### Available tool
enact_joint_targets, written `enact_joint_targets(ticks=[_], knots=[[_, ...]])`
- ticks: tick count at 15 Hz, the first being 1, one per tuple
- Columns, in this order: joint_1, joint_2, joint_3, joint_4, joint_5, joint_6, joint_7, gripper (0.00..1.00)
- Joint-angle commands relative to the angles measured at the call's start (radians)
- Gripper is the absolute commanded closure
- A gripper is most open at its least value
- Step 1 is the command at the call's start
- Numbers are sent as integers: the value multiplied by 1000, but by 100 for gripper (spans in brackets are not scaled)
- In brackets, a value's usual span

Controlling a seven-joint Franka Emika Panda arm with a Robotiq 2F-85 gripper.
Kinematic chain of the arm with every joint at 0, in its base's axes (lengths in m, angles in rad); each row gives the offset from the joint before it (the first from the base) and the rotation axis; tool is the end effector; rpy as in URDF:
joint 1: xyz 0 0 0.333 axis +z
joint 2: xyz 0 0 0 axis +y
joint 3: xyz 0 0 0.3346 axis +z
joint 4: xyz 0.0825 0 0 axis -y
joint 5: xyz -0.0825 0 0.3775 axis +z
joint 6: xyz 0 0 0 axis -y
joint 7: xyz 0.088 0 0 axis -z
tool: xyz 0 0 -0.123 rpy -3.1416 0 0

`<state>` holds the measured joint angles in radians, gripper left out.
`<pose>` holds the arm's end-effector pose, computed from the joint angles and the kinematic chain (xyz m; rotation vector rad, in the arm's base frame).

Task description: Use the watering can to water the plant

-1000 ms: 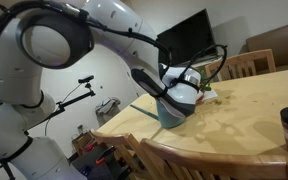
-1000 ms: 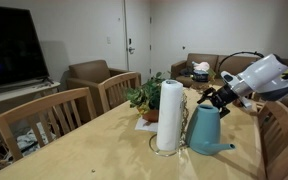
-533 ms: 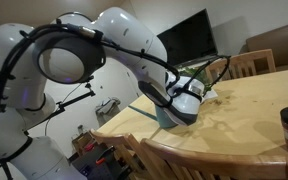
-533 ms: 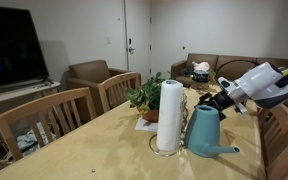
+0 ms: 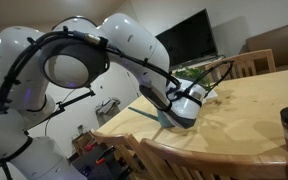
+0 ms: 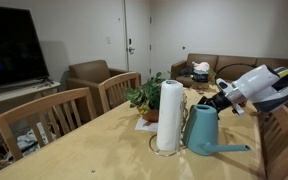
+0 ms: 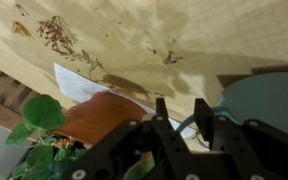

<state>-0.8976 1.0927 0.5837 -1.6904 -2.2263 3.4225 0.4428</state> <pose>0.5759 -0.1087 0.1031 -2.4221 -1.5861 -1.1820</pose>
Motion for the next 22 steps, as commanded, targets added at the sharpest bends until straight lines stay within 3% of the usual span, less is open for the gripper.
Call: enact_joint_targets(ticks=[1,4,6,7,8,10,13,14,15,19,22], knots=[[7,14,4,23,-3,19,-9,97],[12,4,-1,19,1,14,-1,100],[30,-41,-39,-9,9,25,29,100],[21,-57,-42,-26,8,15,32,94],[21,-85,-61,-50,5,17,43,72],[28,-138,-107,-91,8,11,74,69],[29,-202,-164,-136,3,44,97,48],[70,-235,-246,-183,201,111,-76,41],[-20,-206,-120,-204,8,54,76,32],[-41,-233,-30,-297,-51,55,78,2],[5,-293,-13,-342,-50,52,89,0]])
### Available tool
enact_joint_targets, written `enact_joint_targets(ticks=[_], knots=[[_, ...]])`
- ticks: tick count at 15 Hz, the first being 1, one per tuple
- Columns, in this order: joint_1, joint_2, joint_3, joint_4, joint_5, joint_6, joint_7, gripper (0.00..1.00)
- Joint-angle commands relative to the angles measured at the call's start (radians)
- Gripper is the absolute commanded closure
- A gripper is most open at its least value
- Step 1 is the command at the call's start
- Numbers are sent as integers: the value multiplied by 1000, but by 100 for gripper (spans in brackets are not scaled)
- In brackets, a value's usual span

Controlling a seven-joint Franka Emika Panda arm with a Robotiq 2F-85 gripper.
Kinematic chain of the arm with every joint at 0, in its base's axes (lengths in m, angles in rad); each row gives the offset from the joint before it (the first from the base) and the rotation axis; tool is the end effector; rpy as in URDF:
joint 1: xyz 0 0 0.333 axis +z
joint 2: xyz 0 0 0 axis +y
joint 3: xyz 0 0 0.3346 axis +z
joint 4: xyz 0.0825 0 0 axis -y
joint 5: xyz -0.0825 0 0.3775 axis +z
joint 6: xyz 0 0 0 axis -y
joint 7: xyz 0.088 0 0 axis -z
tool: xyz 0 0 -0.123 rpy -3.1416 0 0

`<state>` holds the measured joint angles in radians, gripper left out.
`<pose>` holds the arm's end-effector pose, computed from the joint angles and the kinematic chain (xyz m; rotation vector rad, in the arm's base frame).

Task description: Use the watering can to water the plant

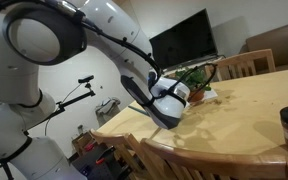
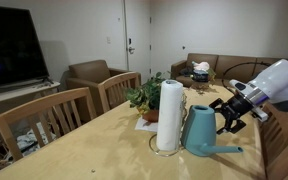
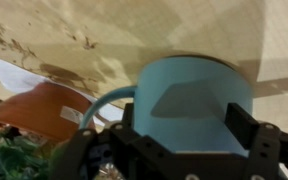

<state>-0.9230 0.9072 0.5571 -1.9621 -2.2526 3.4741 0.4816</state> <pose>0.5019 -0.0780 0.1286 -2.3169 -1.6354 -1.0151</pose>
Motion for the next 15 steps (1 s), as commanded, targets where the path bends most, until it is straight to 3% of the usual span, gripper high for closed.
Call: enact_joint_targets(ticks=[1,4,5,6,11,15], knots=[[54,-139,1,-76,-11,0,52,0],[83,-228,-15,-104,-3,-20,64,0],[138,-291,-103,-154,198,-7,-126,0],[103,-294,-51,-127,46,-44,31,0],[129,-437,-128,-175,64,-117,-2,0],[158,-429,-145,-143,51,-127,-37,0]])
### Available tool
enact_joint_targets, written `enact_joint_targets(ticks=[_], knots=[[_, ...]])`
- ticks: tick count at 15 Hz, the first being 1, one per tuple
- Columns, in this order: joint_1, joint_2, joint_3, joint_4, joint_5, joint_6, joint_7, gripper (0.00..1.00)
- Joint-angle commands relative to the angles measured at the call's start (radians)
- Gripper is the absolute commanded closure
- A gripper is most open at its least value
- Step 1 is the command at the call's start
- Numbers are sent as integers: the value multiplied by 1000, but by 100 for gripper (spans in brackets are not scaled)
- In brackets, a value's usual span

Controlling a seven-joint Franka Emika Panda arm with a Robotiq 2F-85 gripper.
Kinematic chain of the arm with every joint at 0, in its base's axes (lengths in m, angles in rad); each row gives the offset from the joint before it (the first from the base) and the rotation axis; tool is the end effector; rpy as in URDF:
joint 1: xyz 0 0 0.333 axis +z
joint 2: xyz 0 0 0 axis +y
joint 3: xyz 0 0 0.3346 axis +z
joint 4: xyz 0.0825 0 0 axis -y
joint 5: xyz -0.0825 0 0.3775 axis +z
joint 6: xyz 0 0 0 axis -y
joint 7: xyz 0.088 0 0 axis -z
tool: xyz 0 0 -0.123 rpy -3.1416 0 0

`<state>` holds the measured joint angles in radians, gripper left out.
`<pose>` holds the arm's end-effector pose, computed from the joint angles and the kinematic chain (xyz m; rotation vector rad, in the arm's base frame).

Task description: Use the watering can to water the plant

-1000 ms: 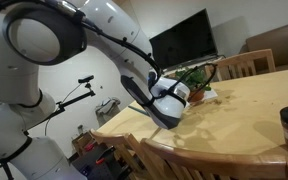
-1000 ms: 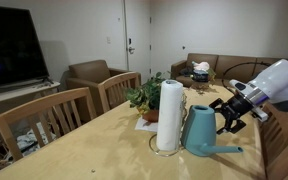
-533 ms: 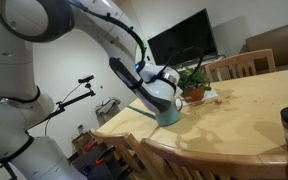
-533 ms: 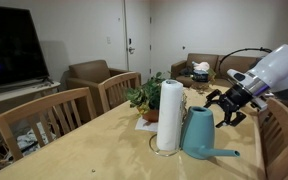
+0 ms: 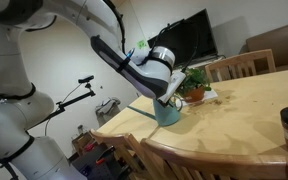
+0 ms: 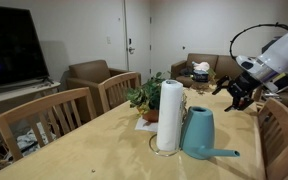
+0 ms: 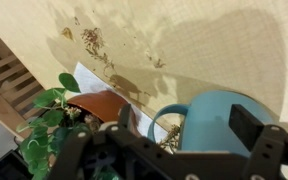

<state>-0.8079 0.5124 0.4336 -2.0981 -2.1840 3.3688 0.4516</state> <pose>0.5027 -0.0977 0.2231 2.2348 1.7260 0.7969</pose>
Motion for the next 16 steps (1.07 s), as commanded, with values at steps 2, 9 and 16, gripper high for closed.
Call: enact_joint_targets(ticks=[2,9,16], knots=[[31,6,15,27,-29,9,-39,0],[-25,140,148,138,-63,25,-180,0],[-29,294,155,238,-84,67,-284,0]])
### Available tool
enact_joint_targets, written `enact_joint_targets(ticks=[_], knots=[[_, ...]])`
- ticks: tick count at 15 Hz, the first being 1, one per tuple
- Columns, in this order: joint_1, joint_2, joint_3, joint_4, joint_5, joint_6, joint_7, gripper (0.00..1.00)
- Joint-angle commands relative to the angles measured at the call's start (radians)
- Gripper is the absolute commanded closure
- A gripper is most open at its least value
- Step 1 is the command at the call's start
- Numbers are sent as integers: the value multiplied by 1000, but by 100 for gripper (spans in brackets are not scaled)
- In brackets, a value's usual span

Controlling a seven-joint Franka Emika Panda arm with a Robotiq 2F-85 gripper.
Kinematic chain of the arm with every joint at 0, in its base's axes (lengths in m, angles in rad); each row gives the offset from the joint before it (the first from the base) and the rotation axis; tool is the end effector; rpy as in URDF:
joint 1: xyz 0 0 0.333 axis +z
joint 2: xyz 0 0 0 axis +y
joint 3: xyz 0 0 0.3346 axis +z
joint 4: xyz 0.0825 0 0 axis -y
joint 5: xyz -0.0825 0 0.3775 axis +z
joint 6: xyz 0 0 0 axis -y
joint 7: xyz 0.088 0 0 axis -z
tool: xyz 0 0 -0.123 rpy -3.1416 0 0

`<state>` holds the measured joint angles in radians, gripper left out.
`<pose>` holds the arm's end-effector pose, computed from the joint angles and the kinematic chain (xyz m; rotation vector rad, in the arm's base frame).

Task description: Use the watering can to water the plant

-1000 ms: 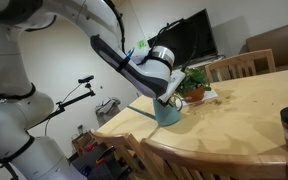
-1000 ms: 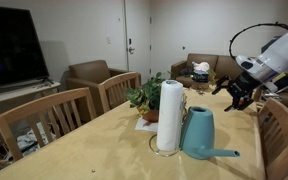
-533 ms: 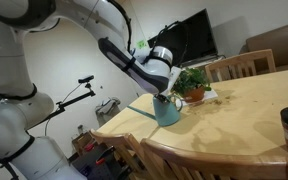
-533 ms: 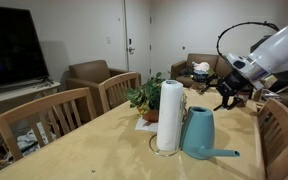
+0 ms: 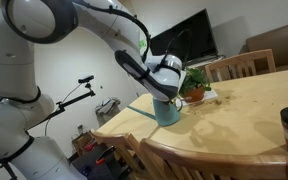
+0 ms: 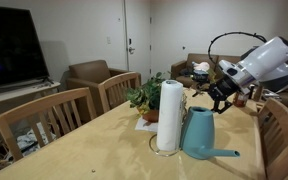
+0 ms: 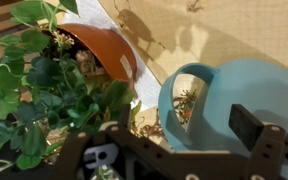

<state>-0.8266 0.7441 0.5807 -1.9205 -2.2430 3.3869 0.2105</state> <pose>0.5513 -0.0558 0.1985 1.9131 2.0287 0.9789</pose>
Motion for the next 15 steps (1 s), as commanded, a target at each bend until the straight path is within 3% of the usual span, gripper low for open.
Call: enact_joint_targets(ticks=[1,10,15], knots=[[-22,84,19,70,-28,55,-64,0],[-23,174,24,141,-28,98,-175,0],[-78,226,102,129,-45,74,-217,0]])
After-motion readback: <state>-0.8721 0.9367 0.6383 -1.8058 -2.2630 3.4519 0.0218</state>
